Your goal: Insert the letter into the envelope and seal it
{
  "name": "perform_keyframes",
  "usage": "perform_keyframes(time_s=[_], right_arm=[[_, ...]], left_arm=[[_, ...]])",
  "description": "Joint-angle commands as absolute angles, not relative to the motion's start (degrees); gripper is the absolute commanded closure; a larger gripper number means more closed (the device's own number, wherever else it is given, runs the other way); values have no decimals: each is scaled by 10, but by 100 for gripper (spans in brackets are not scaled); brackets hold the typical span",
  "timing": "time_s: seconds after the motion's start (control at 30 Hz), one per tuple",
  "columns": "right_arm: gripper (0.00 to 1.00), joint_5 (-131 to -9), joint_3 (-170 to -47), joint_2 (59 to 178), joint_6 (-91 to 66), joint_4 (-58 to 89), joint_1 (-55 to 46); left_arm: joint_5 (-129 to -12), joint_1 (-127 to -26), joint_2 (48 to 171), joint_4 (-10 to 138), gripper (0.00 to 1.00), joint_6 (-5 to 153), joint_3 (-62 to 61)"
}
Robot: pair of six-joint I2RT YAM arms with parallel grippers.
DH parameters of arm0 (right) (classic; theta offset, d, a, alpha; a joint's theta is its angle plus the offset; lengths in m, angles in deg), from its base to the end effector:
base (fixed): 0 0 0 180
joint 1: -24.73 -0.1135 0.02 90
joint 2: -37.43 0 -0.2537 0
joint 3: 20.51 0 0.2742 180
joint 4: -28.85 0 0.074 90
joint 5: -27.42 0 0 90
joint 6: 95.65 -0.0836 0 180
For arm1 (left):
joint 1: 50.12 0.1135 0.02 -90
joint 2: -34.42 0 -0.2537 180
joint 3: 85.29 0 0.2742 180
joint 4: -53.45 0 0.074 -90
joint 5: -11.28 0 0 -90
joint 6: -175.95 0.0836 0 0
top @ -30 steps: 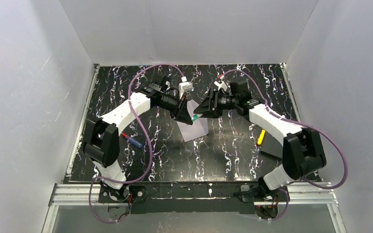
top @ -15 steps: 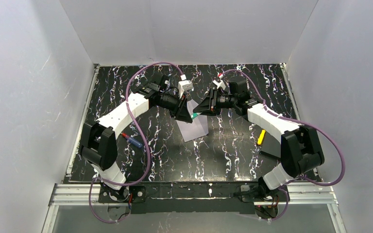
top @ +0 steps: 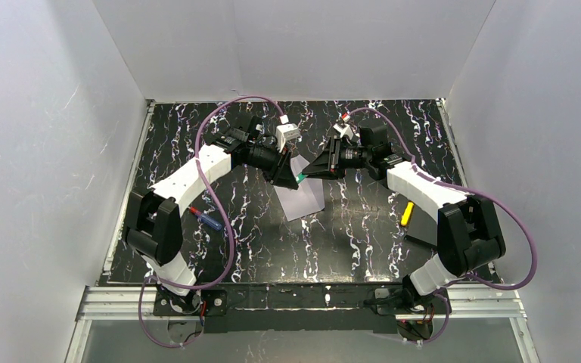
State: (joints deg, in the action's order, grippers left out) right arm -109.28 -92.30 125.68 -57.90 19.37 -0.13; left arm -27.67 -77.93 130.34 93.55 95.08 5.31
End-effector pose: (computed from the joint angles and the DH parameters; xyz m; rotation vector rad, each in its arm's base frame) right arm 0.3313 0.2206 0.2319 -0.0567 2.2883 1.6077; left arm 0.3306 -0.2479 0.2503 1.1289 1.9916 -1.2081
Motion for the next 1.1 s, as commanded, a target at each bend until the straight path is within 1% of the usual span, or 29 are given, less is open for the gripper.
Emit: perform_keyframes(time_s=[0.0, 0.03, 0.07, 0.1, 0.17, 0.2, 0.3, 0.4, 0.47, 0.7, 1.07], right_arm=[[84, -1123, -939, 1248, -573, 217, -5], [86, -1120, -941, 1250, -569, 213, -5], [84, -1118, -944, 1251, -564, 208, -5], [77, -1116, -946, 1252, -560, 204, -5], [60, -1113, -947, 1254, -559, 203, -5], [58, -1113, -949, 1255, -559, 204, -5], [58, -1119, -954, 1258, -559, 204, -5], [62, -1124, -961, 1260, -550, 192, -5], [63, -1125, -966, 1261, -543, 183, -5], [55, -1131, -976, 1275, -534, 175, -6], [56, -1137, -986, 1289, -528, 167, -8]], left_arm=[[-275, -775, 1288, 955, 100, 965, 53], [-270, -775, 1287, 956, 100, 967, 52], [-267, -775, 1285, 956, 100, 969, 51], [-264, -775, 1285, 957, 100, 972, 49], [-260, -775, 1283, 962, 100, 979, 50], [-263, -775, 1282, 962, 100, 980, 50], [-273, -775, 1281, 958, 100, 980, 51], [-297, -775, 1275, 949, 100, 975, 50], [-300, -775, 1270, 942, 100, 976, 47], [-265, -775, 1270, 943, 100, 988, 47], [-254, -775, 1269, 947, 100, 1016, 50]])
